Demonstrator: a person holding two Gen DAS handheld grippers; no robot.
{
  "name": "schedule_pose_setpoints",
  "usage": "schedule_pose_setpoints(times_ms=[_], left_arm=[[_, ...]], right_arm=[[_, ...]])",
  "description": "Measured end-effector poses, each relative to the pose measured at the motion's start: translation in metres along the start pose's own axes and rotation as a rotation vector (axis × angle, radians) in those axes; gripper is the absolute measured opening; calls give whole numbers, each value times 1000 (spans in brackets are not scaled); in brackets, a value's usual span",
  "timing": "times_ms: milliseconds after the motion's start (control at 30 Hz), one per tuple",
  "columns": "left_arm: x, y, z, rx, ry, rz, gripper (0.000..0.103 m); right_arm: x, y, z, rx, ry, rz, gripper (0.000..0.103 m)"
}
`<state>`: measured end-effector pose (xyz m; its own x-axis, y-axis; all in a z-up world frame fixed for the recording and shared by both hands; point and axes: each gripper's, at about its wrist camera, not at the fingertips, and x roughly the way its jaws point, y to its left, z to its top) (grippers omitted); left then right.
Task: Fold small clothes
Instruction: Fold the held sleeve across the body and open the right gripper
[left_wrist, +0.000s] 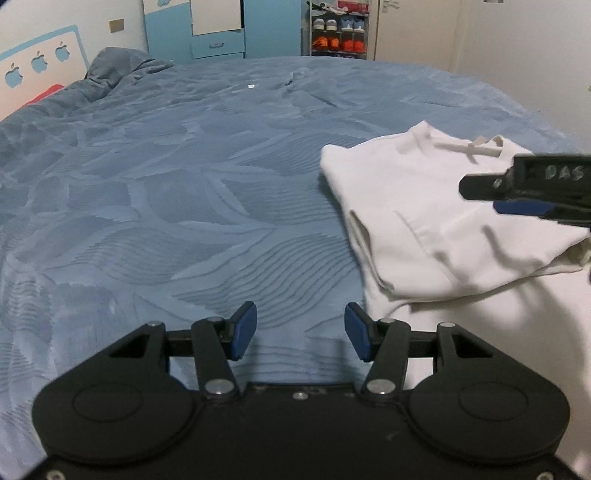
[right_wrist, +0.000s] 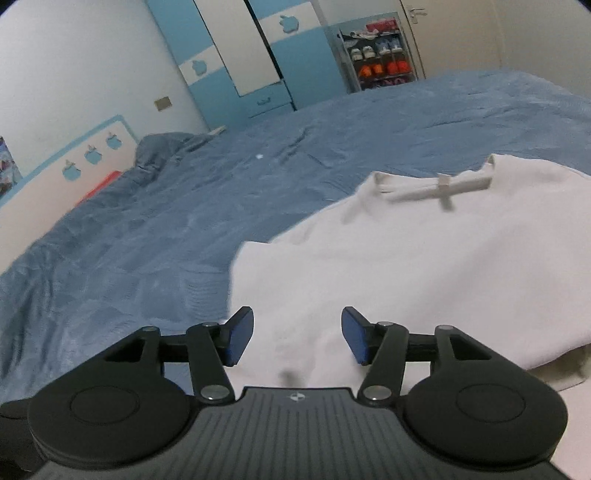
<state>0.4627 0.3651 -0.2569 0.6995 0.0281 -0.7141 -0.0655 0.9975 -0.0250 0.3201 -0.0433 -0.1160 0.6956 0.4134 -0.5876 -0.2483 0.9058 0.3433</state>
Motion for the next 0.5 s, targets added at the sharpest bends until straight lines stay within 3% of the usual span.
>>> schedule_pose_setpoints(times_ms=[167, 267, 367, 433, 500], left_arm=[[4, -5, -3, 1, 13, -14, 54], [6, -9, -6, 17, 36, -10, 54], [-2, -11, -9, 29, 46, 5, 54], [-14, -13, -9, 33, 36, -8, 54], [-24, -15, -8, 49, 14, -13, 54]], right_arm=[[46, -12, -30, -29, 160, -72, 63], [49, 4, -37, -160, 149, -120, 63], [28, 2, -21, -110, 174, -56, 57], [3, -4, -11, -100, 128, -10, 54], [-25, -13, 0, -144, 46, -79, 54]])
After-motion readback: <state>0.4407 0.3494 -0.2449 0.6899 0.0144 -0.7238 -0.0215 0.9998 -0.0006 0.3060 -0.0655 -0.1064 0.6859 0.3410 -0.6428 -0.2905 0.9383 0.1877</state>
